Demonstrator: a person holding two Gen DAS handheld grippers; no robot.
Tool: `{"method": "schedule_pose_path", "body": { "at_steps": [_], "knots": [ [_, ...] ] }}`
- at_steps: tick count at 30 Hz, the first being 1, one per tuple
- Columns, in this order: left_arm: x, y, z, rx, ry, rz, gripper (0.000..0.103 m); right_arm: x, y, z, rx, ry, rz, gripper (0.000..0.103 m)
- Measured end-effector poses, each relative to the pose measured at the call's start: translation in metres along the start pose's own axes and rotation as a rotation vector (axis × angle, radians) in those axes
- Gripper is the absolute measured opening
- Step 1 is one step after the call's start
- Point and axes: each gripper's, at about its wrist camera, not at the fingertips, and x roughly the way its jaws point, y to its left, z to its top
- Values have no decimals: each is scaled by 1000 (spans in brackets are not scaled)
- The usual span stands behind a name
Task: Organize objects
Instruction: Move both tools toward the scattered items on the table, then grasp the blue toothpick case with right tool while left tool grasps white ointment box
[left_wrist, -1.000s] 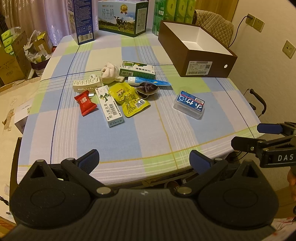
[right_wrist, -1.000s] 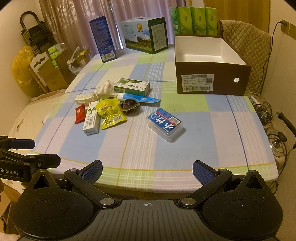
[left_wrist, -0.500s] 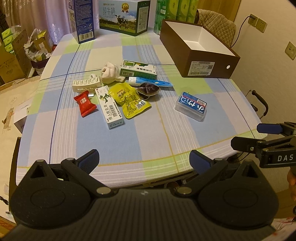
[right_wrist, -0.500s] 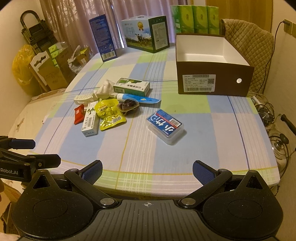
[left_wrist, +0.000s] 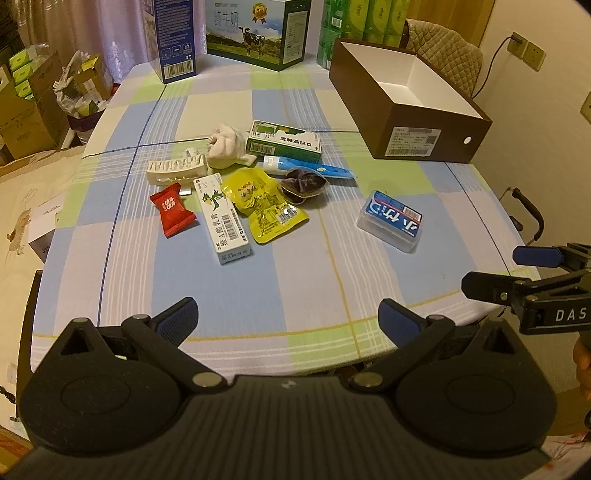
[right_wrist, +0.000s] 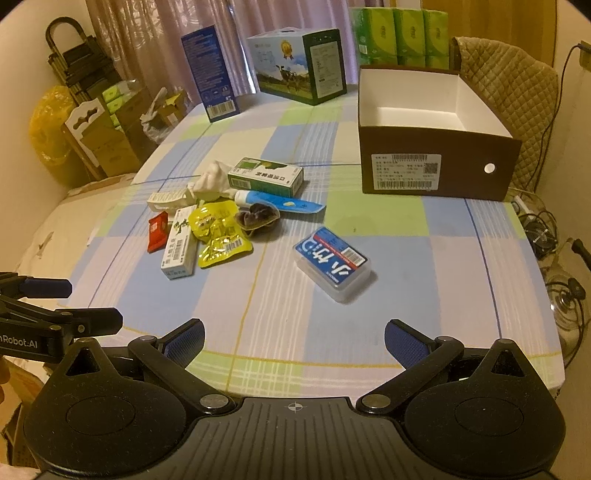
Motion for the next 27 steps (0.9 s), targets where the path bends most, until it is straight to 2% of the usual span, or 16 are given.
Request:
{"method": "schedule_pose_path", "body": {
  "at_steps": [18, 27],
  "knots": [
    [15, -1, 27, -50, -7, 42, 102, 20, -23, 36, -45, -40, 86, 101],
    [31, 9, 34, -104, 17, 82, 102, 48, -36, 51, -142, -41, 118, 100]
  ]
}}
